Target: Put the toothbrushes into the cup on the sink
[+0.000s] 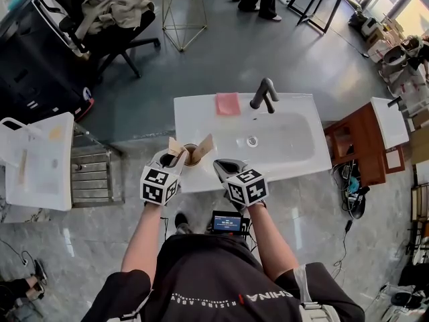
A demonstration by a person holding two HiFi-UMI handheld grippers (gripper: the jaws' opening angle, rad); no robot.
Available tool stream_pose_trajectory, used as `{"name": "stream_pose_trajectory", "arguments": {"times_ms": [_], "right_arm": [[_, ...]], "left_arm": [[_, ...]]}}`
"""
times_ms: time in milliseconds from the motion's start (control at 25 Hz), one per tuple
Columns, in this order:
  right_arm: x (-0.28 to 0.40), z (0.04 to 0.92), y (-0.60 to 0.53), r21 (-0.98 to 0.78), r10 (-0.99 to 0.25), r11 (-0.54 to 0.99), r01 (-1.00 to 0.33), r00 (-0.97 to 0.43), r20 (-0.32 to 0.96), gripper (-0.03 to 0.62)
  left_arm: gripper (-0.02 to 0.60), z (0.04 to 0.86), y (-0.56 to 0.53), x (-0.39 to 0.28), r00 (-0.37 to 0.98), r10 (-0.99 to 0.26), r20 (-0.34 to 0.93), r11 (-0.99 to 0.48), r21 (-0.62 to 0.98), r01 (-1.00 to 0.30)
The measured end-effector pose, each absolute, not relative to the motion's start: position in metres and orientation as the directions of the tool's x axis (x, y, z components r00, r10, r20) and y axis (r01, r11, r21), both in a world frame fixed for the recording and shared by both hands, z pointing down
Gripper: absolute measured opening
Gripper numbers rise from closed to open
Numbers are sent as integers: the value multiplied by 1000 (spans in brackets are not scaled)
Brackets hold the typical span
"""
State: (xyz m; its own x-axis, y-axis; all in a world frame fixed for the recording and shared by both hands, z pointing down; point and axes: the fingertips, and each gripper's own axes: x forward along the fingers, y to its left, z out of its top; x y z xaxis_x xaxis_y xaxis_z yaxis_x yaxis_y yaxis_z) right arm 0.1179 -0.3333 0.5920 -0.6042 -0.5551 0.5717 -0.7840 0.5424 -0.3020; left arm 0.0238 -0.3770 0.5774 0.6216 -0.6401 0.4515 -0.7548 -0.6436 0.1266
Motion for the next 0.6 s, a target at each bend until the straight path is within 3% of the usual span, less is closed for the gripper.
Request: {"name": "stream_pose_trajectory", "arguments": {"times_ms": [280, 600], "right_arm": [[113, 587, -331, -299, -561, 548, -781, -608, 561, 9], [98, 578, -319, -296, -557, 575, -763, -630, 542, 9]], "left_arm": [[144, 571, -368, 15, 643, -629, 436, -641, 176, -747], [153, 567, -340, 2, 653, -624, 428, -643, 193, -741]]}}
